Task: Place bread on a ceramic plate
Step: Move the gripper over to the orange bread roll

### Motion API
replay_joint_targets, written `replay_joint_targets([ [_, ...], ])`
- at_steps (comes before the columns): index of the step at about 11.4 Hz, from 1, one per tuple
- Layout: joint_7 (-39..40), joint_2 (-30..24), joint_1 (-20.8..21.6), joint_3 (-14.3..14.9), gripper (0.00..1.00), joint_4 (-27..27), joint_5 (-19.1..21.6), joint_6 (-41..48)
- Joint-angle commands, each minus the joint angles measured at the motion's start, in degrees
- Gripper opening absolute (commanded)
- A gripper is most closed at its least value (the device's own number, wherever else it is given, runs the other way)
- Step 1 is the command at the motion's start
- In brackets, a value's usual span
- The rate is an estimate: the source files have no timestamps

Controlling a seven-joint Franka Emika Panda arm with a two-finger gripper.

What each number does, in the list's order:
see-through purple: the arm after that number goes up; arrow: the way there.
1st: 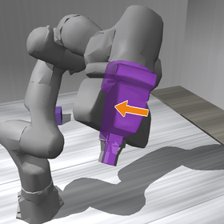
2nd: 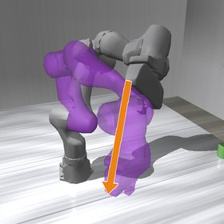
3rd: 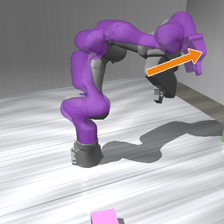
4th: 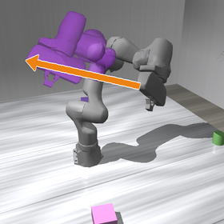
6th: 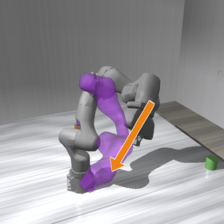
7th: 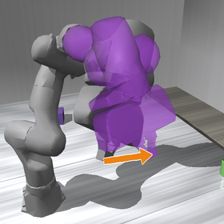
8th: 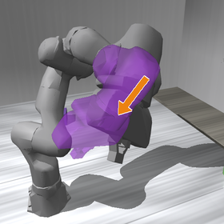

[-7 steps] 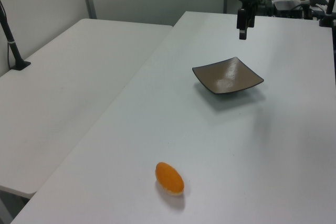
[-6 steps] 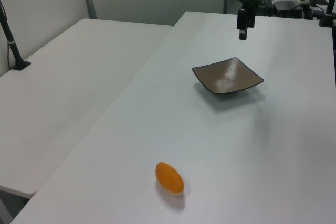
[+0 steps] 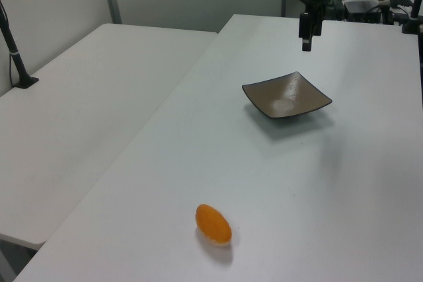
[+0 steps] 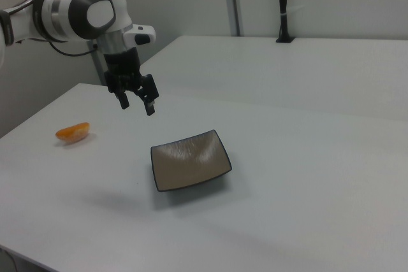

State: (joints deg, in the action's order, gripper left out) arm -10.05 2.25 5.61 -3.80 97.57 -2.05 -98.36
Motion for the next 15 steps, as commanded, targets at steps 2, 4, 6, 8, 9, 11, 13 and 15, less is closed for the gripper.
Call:
replay_joint_targets([
  [2, -13.8, 1.0, 0.7, -3.6, 1.00, 0.7, 0.6, 0.5],
  [4, -19.3, 2.1, 1.9, -6.6, 1.00, 0.4, 2.7, -1.8],
  [6, -28.0, 3.7, 3.5, -10.9, 1.00, 0.2, 3.7, -8.8],
  [8, -33.7, 5.6, 6.8, -11.3, 1.00, 0.0, 3.8, -13.4],
  [9, -36.7, 7.0, 7.8, -11.3, 1.00, -0.7, 3.8, -16.0],
  [11, -39.9, 10.4, 10.0, -11.3, 1.00, -3.4, 3.8, -19.7],
  [13, -44.2, 14.9, 14.2, -11.3, 1.00, -6.3, 2.3, -23.6],
  [15, -48.7, 18.9, 17.1, -11.2, 1.00, -8.2, -0.5, -27.0],
])
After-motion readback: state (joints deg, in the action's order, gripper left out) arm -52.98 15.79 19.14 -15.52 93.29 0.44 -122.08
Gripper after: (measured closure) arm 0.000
